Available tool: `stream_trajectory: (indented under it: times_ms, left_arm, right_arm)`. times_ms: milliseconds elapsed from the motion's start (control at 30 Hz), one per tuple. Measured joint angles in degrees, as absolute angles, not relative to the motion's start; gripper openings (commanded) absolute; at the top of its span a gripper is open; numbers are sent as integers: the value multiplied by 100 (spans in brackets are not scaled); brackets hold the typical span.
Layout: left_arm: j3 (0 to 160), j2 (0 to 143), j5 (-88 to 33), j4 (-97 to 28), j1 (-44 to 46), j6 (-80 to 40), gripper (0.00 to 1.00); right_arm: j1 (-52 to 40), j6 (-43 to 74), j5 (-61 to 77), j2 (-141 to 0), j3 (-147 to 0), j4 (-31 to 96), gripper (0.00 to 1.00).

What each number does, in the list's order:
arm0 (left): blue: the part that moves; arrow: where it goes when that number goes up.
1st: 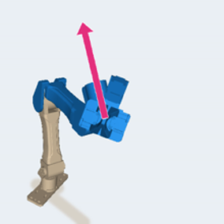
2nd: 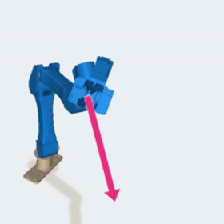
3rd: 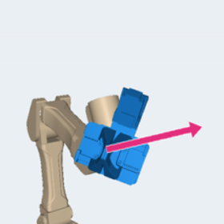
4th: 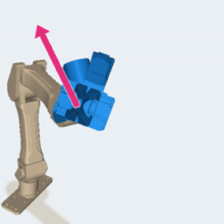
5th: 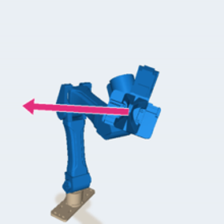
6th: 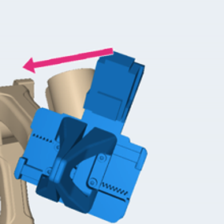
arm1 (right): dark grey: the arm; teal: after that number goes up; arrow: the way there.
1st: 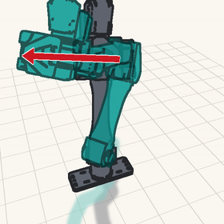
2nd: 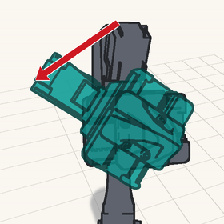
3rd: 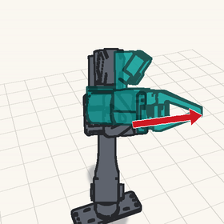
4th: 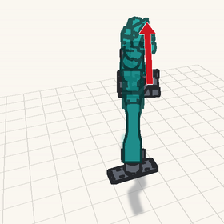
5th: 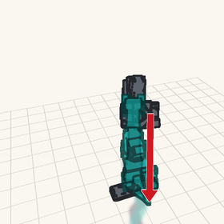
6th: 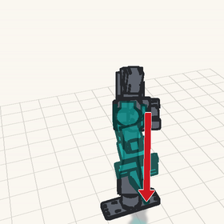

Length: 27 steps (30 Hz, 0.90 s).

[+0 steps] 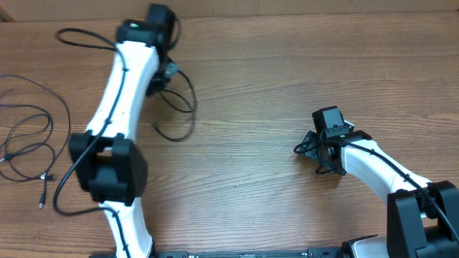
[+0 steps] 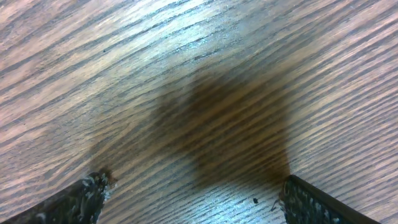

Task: Untangle cables
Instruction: 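Lift and drag the grasped cable leftward with the left gripper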

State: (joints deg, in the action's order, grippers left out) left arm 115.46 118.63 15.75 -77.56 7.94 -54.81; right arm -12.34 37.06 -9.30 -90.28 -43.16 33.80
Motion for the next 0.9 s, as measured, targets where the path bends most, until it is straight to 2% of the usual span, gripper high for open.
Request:
stream_trajectory:
  times_ms: [133,333,467,700,900]
  left_arm:
    - [11568,11275,2014,-7915,493,-5476,5]
    - [11653,10296,2773,-8007,-25,-5400,13]
    - [11668,9830,3011,-8016,-580,-5398,15]
    - [11673,9461,3087,-8036,-1619,-5398,17]
    - [11673,9450,2473,-8270,-1951,-5398,20]
  right_arm:
    - [-1236,3706,-928,-9028,-4316,3385,89]
    - [-1234,3706,-928,-9028,-4316,3385,89]
    - [-1236,3706,-928,-9028,-4316,3382,89]
    - [-1234,3704,-926,-9028,-4316,3380,89]
    - [-1234,3704,-926,-9028,-4316,3363,89]
